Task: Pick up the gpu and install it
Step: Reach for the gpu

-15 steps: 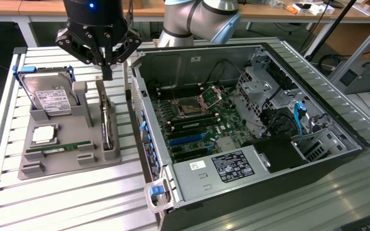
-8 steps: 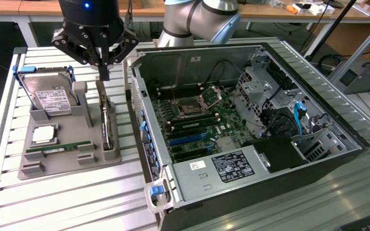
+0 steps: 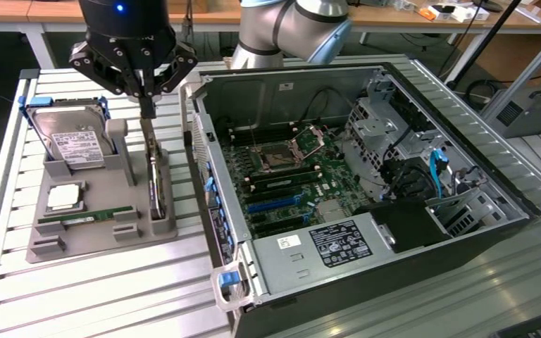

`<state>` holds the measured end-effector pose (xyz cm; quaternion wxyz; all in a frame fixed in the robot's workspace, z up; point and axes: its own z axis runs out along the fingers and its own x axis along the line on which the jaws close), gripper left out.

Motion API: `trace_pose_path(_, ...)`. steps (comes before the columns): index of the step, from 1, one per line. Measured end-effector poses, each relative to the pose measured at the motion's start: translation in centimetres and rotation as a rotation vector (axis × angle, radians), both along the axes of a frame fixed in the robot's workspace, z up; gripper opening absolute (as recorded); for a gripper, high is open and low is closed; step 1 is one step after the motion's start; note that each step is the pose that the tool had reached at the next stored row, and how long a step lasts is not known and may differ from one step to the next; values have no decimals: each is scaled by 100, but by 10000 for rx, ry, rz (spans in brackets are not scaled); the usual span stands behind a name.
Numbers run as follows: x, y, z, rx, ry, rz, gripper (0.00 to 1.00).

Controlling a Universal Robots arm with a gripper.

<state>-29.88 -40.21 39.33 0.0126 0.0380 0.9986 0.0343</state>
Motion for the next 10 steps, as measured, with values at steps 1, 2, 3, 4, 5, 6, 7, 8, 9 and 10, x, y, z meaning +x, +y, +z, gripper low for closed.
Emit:
trace_pose_path(1,-6,0,0,0,0,0,11)
trace_pose_path(2,-18,0,0,0,0,0,11)
trace_pose_path(3,-25,0,0,1,0,0,11)
trace_pose_path(4,-33,0,0,0,0,0,11)
trace_pose_path(5,-39,0,0,0,0,0,11)
trace_pose_path(6,-46,0,0,1,0,0,11)
trace_pose_path(7,-54,0,0,0,0,0,11)
trace_pose_path(8,-60,0,0,1,0,0,11)
trace_pose_path(9,-67,0,0,0,0,0,11)
trace_pose_path(10,-72,-1,0,0,0,0,11)
